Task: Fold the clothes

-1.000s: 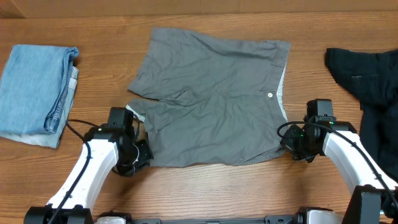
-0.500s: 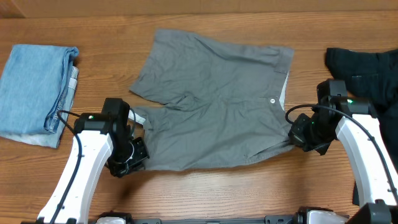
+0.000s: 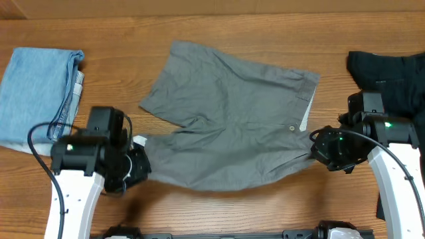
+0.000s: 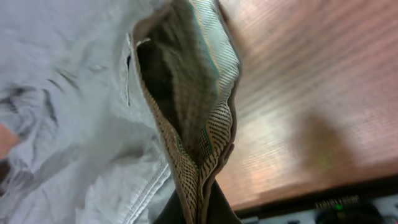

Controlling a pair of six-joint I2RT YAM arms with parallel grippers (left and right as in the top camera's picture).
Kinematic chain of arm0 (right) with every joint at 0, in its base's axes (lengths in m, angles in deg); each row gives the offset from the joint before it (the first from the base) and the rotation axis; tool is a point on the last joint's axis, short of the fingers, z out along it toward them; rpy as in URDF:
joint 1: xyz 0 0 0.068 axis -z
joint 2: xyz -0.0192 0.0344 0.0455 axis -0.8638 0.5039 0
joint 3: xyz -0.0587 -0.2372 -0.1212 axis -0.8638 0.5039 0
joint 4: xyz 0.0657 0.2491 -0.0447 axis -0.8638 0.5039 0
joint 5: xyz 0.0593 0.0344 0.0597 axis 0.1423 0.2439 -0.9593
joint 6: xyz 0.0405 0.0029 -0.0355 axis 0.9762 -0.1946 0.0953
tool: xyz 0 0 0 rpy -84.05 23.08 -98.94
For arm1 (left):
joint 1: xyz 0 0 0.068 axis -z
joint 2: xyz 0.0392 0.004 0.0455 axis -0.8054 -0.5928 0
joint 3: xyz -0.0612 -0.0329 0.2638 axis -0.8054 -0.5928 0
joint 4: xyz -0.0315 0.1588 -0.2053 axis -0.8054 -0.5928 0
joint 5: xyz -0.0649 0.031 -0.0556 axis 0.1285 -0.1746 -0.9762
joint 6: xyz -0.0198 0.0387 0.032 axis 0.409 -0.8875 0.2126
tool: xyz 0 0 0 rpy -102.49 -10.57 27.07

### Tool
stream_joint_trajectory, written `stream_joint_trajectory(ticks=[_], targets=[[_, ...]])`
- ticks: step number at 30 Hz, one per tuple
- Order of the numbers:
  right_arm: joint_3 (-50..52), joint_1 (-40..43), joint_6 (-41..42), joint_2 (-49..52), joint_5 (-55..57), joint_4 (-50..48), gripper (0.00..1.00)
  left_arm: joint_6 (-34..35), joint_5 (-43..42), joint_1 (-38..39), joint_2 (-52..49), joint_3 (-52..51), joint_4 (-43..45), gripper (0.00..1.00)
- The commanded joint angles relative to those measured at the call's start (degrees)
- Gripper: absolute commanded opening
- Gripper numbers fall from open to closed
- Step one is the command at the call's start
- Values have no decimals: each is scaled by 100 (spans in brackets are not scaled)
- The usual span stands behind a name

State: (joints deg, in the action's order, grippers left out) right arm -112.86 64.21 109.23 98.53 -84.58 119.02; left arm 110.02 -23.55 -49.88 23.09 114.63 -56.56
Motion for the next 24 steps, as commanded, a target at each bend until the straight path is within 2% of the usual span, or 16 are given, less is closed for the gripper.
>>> stream_joint_trajectory(ticks=[1, 7, 12, 14, 21, 24], targets=[[-304, 11, 39, -48, -85, -190, 4, -42, 378, 15, -916, 758, 177, 4], [-415, 17, 483, 592, -107, -855, 4, -308, 389, 13, -2343, 1744, 568, 4], [-1635, 24, 590, 1460, -120, -942, 4, -398, 833, 0, -3381, 3480, 595, 4], [-1843, 63, 645, 1641, -120, -1152, 4, -396, 839, 0, -3646, 3871, 608, 4], [-1849, 103, 1333, 2094, 59, -2382, 4, -396, 1029, 2, -4345, 4201, 1891, 4], [-1845, 103, 1388, 2271, 227, -2758, 4, -400, 1029, 44, -4594, 4201, 2570, 4]])
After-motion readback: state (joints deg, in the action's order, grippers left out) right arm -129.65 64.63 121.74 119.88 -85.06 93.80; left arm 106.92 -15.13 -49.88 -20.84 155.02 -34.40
